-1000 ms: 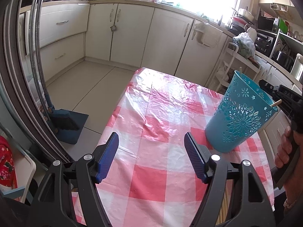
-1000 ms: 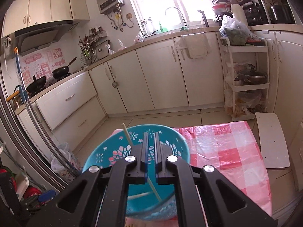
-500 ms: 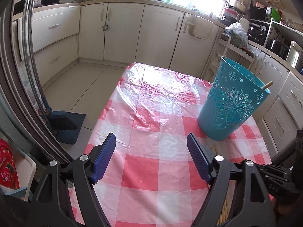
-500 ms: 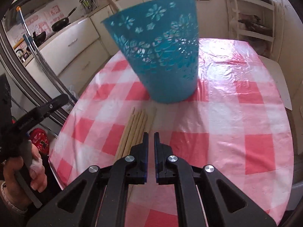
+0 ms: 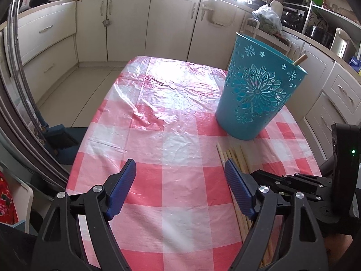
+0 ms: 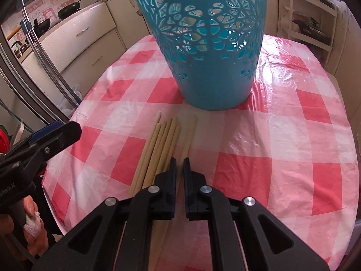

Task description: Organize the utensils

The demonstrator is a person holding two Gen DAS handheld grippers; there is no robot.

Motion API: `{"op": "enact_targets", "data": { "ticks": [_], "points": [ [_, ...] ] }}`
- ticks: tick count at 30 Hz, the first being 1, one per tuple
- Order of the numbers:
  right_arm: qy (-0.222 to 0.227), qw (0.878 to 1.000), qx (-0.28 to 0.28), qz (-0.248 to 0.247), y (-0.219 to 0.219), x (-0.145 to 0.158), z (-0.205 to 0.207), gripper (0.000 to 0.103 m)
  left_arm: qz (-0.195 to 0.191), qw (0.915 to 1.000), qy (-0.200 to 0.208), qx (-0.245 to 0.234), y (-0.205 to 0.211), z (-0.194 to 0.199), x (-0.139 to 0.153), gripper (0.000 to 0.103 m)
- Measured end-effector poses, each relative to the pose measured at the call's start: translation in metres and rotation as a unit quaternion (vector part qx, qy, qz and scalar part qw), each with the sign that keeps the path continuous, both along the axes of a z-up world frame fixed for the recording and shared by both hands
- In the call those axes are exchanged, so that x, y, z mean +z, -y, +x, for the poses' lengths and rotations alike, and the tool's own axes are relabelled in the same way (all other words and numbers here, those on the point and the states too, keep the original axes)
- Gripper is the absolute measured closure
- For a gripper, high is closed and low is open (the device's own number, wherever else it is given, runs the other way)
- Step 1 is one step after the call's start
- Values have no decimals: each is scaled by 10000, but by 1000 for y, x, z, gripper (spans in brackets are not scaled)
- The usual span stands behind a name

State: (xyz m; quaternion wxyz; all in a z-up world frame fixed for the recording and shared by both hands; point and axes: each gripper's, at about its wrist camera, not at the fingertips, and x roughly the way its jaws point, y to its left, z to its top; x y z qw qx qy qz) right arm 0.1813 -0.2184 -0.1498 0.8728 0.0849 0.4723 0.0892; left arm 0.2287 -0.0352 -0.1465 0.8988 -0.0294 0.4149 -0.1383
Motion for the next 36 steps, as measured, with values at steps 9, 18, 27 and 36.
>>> {"op": "enact_targets", "data": {
  "ticks": [9, 18, 27, 36],
  "points": [
    [-264, 9992, -303, 81, 40, 1, -10, 97, 413, 9971, -599, -230, 46, 13, -30, 26],
    [-128, 9991, -326, 234, 44, 0, -14, 97, 784, 9943, -712, -105, 54, 23, -41, 26],
    [-56, 9992, -339, 189, 43, 0, -12, 96, 1059, 9916, -725, -165, 62, 32, -43, 27],
    [69, 9993, -362, 97, 41, -1, -6, 96, 782, 9922, -748, -616, 65, 43, -36, 76]
  ]
}}
